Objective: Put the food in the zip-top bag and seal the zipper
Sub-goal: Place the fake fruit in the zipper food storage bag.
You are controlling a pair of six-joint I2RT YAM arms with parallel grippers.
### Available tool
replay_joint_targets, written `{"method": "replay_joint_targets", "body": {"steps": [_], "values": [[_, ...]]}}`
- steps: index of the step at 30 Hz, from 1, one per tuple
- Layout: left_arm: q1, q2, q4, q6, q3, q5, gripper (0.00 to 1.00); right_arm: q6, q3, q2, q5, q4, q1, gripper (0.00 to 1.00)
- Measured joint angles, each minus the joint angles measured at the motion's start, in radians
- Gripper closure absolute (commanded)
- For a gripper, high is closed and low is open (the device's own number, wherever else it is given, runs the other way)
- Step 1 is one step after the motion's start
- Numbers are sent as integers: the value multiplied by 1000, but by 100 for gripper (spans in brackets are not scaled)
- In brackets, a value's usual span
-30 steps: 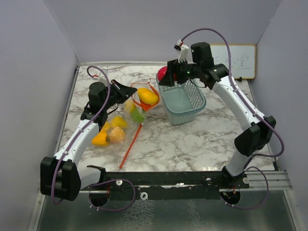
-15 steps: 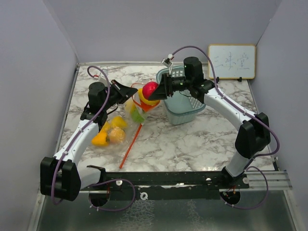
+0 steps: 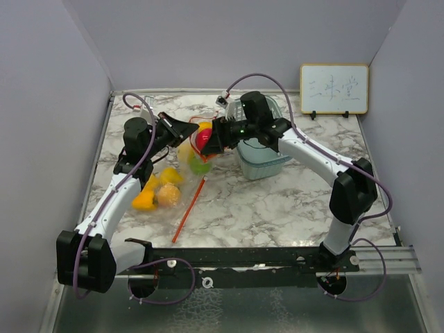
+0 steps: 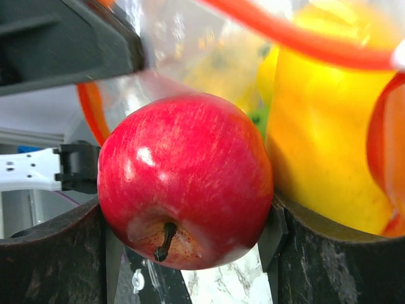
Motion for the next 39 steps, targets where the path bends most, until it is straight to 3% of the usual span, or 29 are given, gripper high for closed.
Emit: {"method": "replay_joint_targets", "body": {"steps": [9,16,21,31,39], "values": [[0,9,25,-27,11,21,100,-100,81,51,254,-200,60,67],[2,19,79,-72,5,25,100,-80,225,112,402,-225,60,64],[2,21,100,-93,-21,31,100,-41,310,160,409,-203,58,64],[2,95,212,-172,-79,53,100,-35,227,154,398,-200,48,64],[1,151,350,-272,-126,55,100,-71,146,111,294,-204,64,62]]}}
